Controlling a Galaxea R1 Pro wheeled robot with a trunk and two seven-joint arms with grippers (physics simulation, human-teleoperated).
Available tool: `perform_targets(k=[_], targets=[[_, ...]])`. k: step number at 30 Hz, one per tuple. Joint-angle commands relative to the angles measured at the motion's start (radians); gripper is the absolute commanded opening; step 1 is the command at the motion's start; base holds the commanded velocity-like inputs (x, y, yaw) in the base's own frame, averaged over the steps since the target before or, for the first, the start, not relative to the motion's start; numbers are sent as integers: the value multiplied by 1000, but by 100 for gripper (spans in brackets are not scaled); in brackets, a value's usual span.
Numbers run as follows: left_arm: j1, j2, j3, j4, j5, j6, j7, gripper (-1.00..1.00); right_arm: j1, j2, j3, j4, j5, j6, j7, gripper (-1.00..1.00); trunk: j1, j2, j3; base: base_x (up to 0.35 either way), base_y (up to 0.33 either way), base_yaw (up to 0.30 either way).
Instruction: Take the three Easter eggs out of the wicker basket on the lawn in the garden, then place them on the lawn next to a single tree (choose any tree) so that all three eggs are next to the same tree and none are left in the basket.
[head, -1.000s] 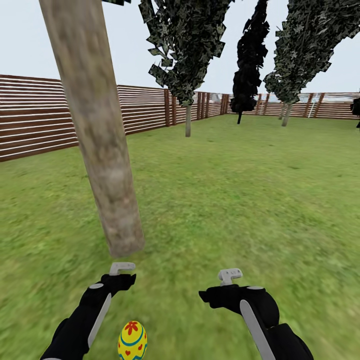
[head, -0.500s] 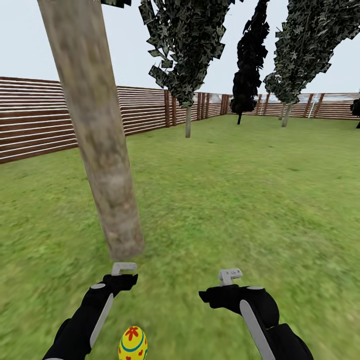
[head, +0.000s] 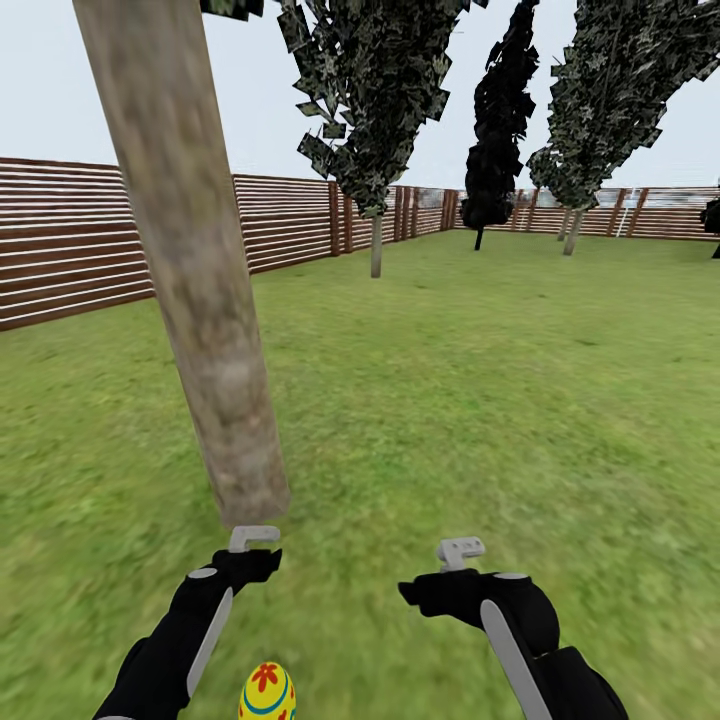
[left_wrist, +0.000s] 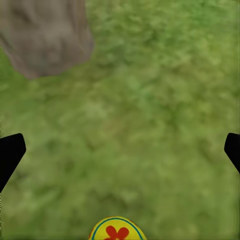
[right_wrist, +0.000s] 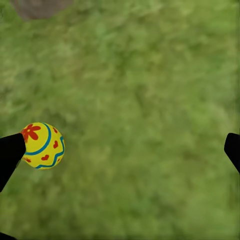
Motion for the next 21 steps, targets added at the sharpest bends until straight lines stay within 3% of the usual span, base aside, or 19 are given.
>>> perform_targets(k=[1, 21], targets=[[0, 0, 0, -1, -1, 5, -1, 100, -1, 1, 3, 0, -7, 4, -6, 100, -4, 7, 2, 0, 0, 0], [0, 1, 0, -1, 0, 5, 0, 100, -1, 4, 5, 0, -7, 3, -6, 100, -81, 147, 65, 0, 0, 0]])
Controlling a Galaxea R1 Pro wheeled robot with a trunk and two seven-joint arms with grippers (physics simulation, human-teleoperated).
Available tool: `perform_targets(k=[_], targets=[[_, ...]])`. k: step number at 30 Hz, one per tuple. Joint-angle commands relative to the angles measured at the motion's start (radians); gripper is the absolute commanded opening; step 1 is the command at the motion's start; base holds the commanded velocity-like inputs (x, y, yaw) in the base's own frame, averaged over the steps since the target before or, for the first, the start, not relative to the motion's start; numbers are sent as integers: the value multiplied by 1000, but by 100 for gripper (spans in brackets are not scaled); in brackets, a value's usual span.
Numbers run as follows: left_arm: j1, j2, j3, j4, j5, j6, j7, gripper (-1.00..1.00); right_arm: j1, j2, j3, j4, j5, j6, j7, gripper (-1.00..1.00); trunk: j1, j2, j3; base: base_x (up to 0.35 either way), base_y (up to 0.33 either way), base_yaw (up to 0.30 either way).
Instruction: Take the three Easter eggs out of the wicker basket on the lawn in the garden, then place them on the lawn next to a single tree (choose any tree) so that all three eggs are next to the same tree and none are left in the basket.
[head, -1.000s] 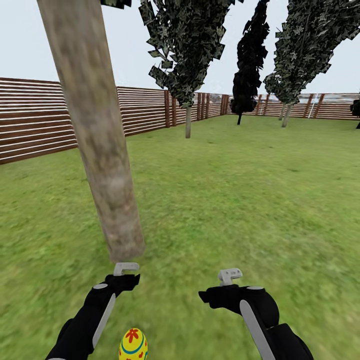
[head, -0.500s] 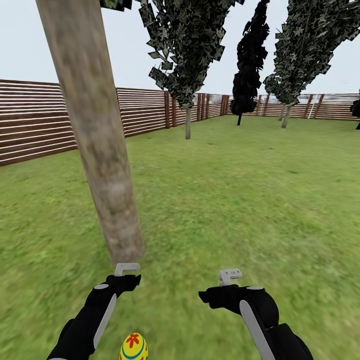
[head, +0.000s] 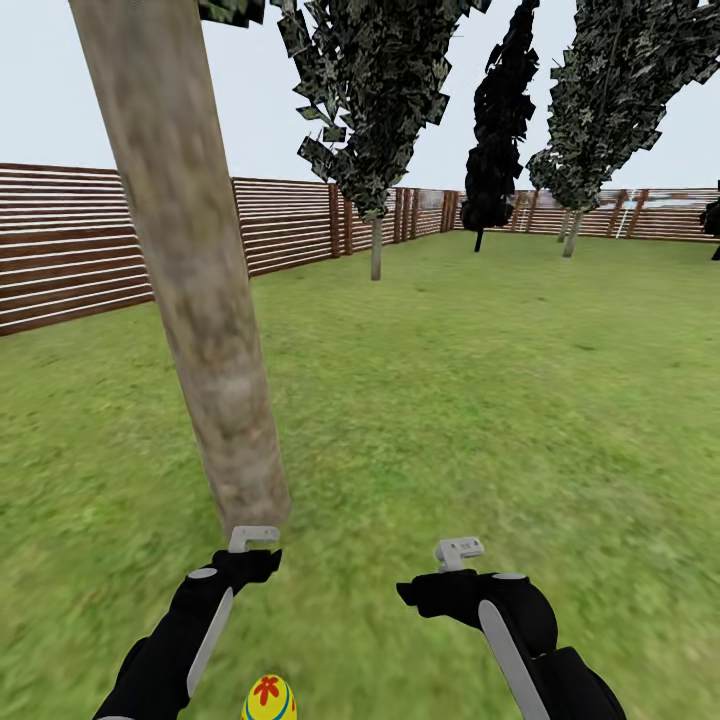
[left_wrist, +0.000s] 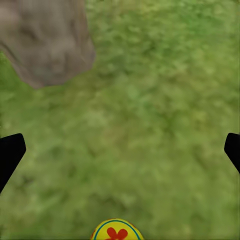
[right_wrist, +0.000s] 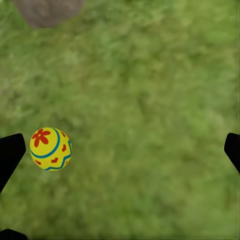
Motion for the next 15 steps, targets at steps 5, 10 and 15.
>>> perform_targets(k=[5, 10, 15], targets=[[0, 0, 0, -2, 0, 5, -1, 100, -1, 0, 1, -1, -7, 4, -6, 100, -19, 35, 15, 0, 0, 0], [0, 0, 0, -2, 0, 5, 0, 100, -1, 0, 1, -1, -7, 4, -6, 100, -39, 70, 30, 0, 0, 0], [0, 0, 0, -3, 2, 6, 0, 100, -1, 0, 2, -1, -7, 4, -6, 100, -58, 105, 46, 0, 0, 0]])
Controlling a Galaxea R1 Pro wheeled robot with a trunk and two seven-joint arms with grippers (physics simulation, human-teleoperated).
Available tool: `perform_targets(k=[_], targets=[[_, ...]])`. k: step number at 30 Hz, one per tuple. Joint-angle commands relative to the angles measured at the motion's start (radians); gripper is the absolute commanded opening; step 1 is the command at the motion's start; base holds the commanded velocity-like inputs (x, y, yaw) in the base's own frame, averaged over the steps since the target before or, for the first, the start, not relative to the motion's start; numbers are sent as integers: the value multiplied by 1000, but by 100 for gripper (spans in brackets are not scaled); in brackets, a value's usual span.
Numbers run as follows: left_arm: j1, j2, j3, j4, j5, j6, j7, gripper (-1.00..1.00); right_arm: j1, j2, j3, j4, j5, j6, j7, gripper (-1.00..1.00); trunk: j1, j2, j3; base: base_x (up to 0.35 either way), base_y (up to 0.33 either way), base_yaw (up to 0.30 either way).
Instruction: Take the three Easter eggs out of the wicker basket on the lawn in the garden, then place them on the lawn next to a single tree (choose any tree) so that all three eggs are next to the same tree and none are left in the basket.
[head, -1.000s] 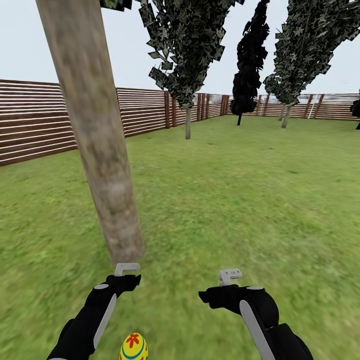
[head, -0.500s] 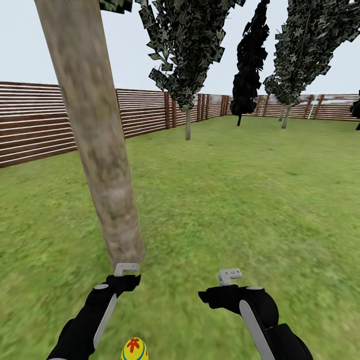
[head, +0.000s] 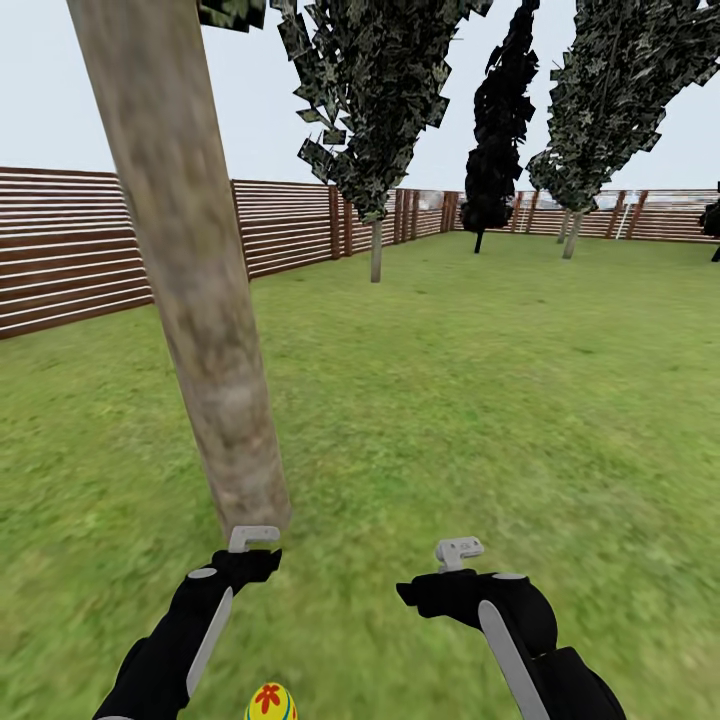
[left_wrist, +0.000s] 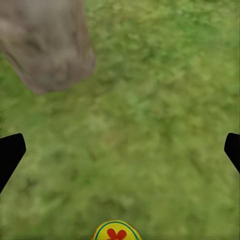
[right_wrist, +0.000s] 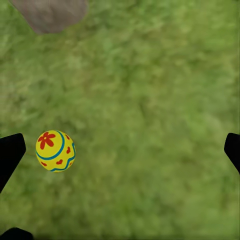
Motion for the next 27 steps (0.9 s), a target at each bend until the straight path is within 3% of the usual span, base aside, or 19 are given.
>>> perform_targets(k=[1, 27], targets=[[0, 0, 0, -2, 0, 5, -1, 100, -1, 0, 0, -1, -7, 4, -6, 100, -4, 7, 2, 0, 0, 0], [0, 0, 0, -1, -2, 5, -1, 100, -1, 0, -4, 0, -7, 3, -6, 100, -104, 189, 84, 0, 0, 0]])
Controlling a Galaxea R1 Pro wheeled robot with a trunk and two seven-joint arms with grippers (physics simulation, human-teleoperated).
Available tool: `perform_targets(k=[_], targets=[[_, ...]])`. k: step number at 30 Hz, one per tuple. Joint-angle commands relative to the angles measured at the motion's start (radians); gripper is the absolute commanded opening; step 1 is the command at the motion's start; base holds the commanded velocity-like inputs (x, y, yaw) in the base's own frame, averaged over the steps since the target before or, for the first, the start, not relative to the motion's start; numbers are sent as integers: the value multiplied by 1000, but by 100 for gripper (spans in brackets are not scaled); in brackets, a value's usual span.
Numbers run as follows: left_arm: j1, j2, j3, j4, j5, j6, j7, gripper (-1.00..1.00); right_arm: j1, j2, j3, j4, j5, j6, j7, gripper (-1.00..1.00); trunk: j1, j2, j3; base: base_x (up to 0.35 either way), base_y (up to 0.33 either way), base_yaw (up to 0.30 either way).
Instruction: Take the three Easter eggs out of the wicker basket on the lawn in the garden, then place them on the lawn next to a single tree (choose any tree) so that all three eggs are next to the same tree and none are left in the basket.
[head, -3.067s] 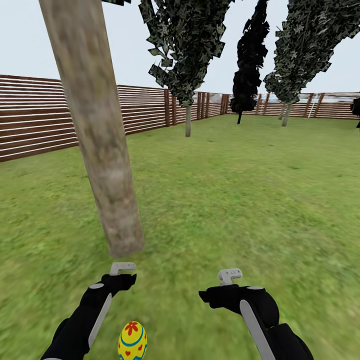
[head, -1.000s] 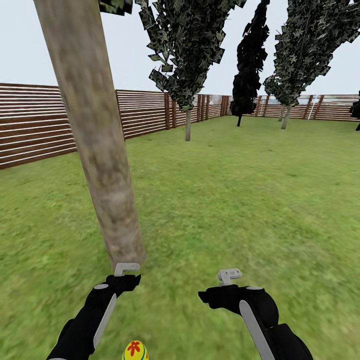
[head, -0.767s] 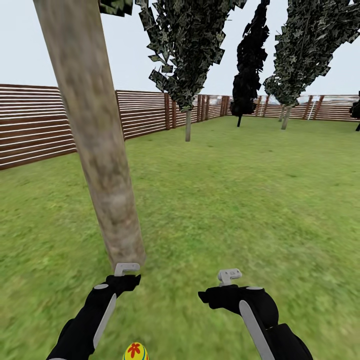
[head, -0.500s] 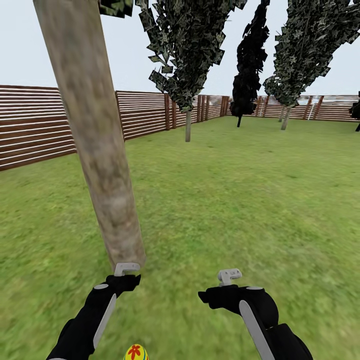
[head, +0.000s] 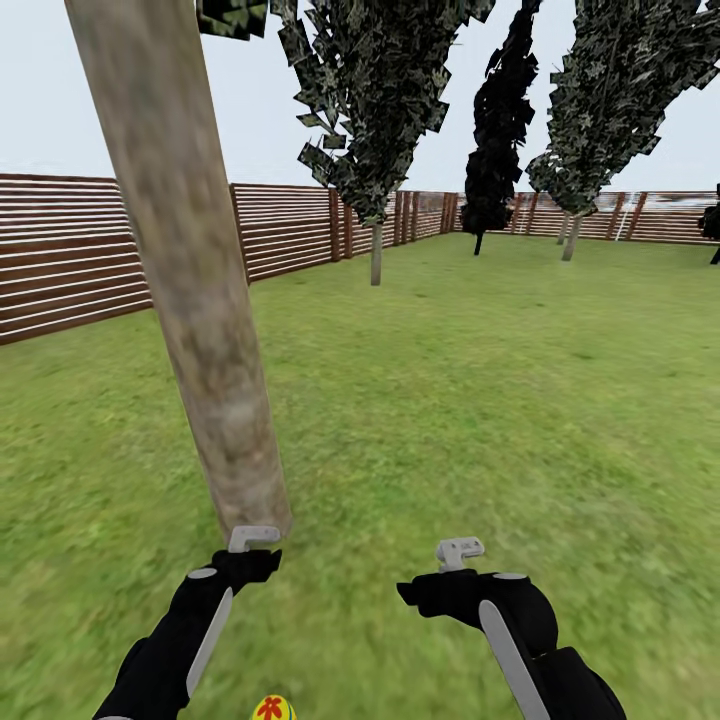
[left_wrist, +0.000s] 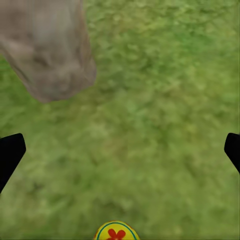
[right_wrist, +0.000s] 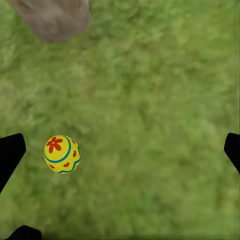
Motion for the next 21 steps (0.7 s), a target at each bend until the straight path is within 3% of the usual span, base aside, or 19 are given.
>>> perform_targets(k=[1, 21], targets=[[0, 0, 0, -1, -1, 5, -1, 100, -1, 0, 0, -1, -7, 4, -6, 100, -4, 7, 2, 0, 0, 0], [0, 1, 0, -6, 2, 6, -2, 100, -1, 0, 3, 8, -6, -9, -6, 100, -81, 147, 65, 0, 0, 0]])
